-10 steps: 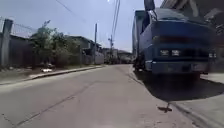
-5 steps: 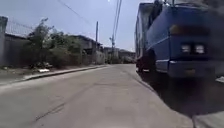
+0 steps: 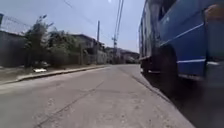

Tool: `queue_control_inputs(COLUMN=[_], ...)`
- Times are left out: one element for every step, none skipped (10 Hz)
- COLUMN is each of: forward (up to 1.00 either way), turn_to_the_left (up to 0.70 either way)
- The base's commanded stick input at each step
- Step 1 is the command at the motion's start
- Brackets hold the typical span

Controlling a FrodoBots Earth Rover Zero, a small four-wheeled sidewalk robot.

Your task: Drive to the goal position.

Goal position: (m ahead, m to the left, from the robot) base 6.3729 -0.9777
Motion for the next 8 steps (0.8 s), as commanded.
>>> queue_control_inputs(forward=[1.0,1.0,1.0,1.0,1.0,1.0,1.0,1.0], turn_to_the_left=[-0.4,-0.4,-0.4,-0.4,-0.38,-0.18,0.0,0.0])
